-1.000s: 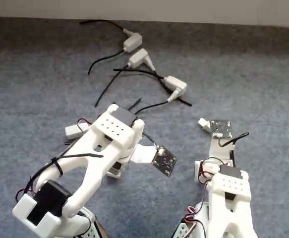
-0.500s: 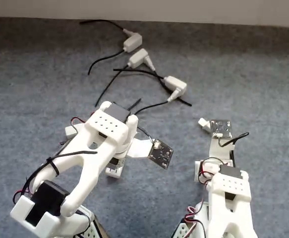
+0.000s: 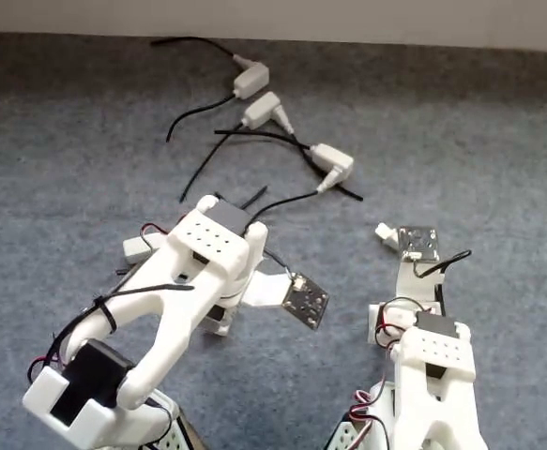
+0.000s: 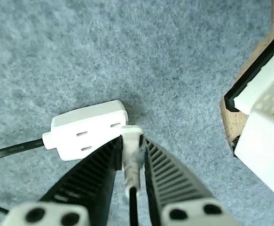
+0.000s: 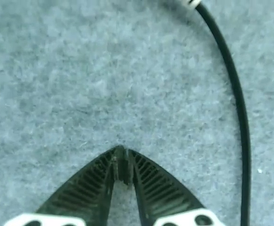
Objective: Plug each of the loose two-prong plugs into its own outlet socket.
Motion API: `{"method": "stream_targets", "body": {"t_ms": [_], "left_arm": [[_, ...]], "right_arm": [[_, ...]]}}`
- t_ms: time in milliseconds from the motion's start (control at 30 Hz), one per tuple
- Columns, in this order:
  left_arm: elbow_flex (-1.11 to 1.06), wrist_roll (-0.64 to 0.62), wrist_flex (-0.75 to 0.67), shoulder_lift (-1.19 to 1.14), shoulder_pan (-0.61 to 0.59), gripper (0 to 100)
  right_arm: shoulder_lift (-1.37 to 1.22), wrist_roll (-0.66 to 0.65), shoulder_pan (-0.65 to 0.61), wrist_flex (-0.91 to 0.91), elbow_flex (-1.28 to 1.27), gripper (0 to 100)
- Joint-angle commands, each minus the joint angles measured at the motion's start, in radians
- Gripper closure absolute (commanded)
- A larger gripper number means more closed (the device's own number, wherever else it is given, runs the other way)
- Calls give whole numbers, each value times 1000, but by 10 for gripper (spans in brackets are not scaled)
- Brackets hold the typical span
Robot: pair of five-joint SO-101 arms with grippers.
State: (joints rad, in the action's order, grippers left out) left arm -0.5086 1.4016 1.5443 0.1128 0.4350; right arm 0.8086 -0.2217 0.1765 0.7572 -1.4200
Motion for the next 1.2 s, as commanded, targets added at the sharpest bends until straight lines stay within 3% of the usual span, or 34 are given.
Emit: {"method": "stream_targets", "body": {"t_ms": [0, 233, 400, 733, 1167], "left_arm": [[5, 184, -63, 5, -15, 993], [15, 186, -55, 16, -5, 993], [54, 190, 52, 16, 5, 993], [105, 190, 52, 5, 16, 993], [-38, 190, -75, 4, 12, 993]], "right_arm": [[8, 9, 12, -31, -1, 992], [8, 9, 12, -31, -1, 992], [8, 9, 12, -31, -1, 992], [8, 9, 12, -31, -1, 992], [8, 9, 12, -31, -1, 992]]}}
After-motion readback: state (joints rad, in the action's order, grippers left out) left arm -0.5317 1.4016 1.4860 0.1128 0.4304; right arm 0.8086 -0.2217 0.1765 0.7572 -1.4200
